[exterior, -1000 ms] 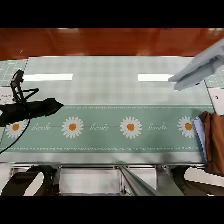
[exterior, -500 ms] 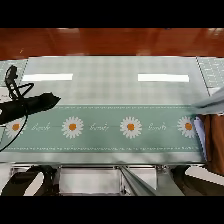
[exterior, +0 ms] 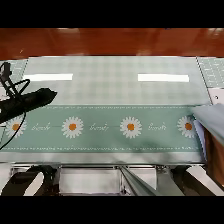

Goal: Fold the shirts.

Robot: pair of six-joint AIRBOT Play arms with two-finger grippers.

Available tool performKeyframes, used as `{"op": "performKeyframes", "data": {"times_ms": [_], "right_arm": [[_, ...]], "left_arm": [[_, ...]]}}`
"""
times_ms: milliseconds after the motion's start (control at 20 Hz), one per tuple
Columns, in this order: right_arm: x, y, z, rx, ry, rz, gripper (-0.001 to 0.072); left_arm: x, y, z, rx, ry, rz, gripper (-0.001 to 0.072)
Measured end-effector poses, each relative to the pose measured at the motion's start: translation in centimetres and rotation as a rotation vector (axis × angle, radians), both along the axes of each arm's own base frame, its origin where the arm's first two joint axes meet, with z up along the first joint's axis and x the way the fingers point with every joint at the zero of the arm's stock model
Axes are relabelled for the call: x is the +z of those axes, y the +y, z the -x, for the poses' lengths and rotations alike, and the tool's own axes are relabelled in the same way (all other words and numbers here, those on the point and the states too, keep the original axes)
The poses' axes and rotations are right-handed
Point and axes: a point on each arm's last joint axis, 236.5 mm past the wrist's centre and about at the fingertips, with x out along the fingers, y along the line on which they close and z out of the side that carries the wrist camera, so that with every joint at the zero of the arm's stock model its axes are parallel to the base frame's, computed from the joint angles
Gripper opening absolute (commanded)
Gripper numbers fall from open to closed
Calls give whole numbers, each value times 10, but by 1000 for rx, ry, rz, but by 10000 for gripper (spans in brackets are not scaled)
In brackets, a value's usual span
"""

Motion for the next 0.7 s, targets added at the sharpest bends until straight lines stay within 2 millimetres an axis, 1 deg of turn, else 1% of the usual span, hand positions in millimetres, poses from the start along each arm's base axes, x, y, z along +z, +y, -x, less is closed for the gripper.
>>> {"op": "performKeyframes", "data": {"times_ms": [50, 150, 200, 250, 300, 350, 400, 450, 500, 550, 600, 650, 700], "right_arm": [[-9, 7, 14, -19, 44, -13, 373], [-21, 17, 34, -44, 108, -30, 373], [-24, 19, 39, -51, 124, -33, 365], [-27, 22, 40, -54, 125, -40, 276], [-28, 24, 35, -54, 104, -45, 87], [-29, 23, 24, -43, 62, -39, 30], [-28, 22, 5, -19, -8, -31, 30], [-23, 22, -27, 33, -118, -16, 29], [-15, 24, -62, 99, -236, -1, 29], [-3, 31, -103, 180, -364, 19, 29], [12, 46, -145, 283, -487, 31, 30], [24, 67, -180, 387, -573, 37, 29], [32, 95, -213, 503, -636, 40, 30]], "left_arm": [[1, 1, -1, 4, -5, -1, 17], [1, 2, -4, 12, -12, -2, 17], [2, 4, -6, 20, -19, -3, 17], [3, 6, -10, 30, -30, -4, 17], [7, 9, -14, 42, -43, -7, 17], [14, 12, -21, 53, -64, -9, 17], [26, 17, -29, 66, -90, -13, 16], [39, 21, -38, 71, -117, -20, 17], [56, 24, -48, 70, -146, -29, 16], [72, 26, -56, 61, -168, -36, 16], [91, 25, -66, 46, -193, -42, 16], [104, 21, -74, 25, -207, -46, 15], [112, 13, -81, -13, -204, -51, 15]]}}
